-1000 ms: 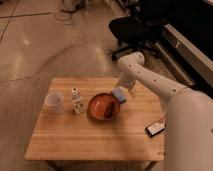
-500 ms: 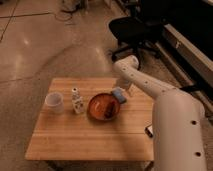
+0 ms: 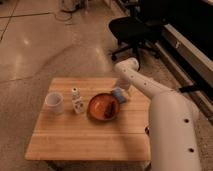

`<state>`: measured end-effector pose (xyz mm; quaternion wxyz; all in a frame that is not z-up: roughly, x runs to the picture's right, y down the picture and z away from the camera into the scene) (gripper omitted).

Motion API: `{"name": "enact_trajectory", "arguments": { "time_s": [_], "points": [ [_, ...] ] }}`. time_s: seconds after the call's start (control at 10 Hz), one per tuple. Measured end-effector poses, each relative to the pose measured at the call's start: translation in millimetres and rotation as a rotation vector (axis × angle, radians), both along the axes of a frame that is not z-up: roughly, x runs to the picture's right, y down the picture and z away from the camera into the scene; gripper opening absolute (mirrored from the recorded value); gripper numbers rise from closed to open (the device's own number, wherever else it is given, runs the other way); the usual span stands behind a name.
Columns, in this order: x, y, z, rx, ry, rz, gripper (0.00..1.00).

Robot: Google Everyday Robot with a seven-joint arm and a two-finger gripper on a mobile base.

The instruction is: Place the white sponge in the ceramic cup

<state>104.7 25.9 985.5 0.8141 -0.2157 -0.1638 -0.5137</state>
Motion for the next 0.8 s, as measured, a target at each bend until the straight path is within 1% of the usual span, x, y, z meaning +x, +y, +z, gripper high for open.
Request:
{"name": "enact_trajectory", "arguments": {
  "time_s": [0.1, 0.3, 0.4, 0.5, 0.6, 0.8],
  "points": [
    [-0.6, 7.6, 3.6, -0.019, -0.015, -0.024, 0.80],
    [-2.2, 16.7, 10.3, -0.050, -0.031, -0.053, 0.79],
    [-3.6, 18.4, 13.1, -0.061, -0.031, -0.058, 0.73],
    [-4.9, 19.3, 15.8, -0.070, -0.027, -0.063, 0.62],
    [-8.0, 17.3, 18.2, -0.070, -0.025, -0.062, 0.50],
    [-10.3, 9.8, 16.5, -0.059, -0.029, -0.054, 0.33]
  ]
}}
